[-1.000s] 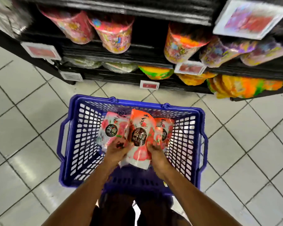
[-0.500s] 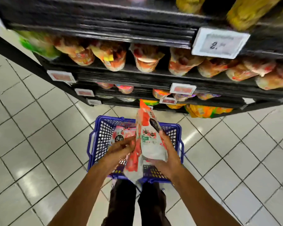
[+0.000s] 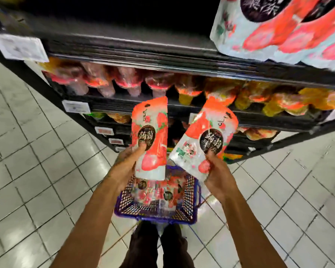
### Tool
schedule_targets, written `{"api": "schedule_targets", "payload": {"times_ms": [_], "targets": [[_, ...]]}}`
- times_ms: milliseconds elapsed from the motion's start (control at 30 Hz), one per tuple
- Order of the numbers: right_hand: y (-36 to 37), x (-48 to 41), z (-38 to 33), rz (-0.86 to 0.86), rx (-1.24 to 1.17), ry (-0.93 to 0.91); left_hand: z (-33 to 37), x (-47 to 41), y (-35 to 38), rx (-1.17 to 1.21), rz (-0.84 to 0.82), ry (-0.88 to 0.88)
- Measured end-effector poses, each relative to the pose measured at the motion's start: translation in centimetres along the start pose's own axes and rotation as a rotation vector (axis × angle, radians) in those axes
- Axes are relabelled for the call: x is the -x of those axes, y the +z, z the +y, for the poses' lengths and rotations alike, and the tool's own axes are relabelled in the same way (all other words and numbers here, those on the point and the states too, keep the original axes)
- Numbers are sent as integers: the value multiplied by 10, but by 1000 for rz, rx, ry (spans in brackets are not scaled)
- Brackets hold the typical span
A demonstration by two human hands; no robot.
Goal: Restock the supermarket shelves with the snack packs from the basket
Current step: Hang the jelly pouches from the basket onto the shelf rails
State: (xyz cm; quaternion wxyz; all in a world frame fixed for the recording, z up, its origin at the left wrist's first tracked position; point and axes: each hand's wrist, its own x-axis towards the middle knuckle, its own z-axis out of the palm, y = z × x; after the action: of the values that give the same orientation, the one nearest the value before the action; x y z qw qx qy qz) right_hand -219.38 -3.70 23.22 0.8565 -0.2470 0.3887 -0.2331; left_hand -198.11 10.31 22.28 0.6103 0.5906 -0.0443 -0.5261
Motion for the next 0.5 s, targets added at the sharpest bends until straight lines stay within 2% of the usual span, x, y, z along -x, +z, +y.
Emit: {"api": "schedule_targets", "payload": {"times_ms": [67, 200, 333, 500], "targets": [[7, 10, -11, -32, 155, -112, 18, 9, 4, -96, 16, 100], [24, 23, -25, 54, 381, -309, 51, 28, 23, -234, 80, 241], [32, 34, -32, 96, 351, -359, 74, 46, 42, -238, 244, 321], [54, 44, -53, 198, 398, -527, 100, 54, 53, -203, 263, 347]]}}
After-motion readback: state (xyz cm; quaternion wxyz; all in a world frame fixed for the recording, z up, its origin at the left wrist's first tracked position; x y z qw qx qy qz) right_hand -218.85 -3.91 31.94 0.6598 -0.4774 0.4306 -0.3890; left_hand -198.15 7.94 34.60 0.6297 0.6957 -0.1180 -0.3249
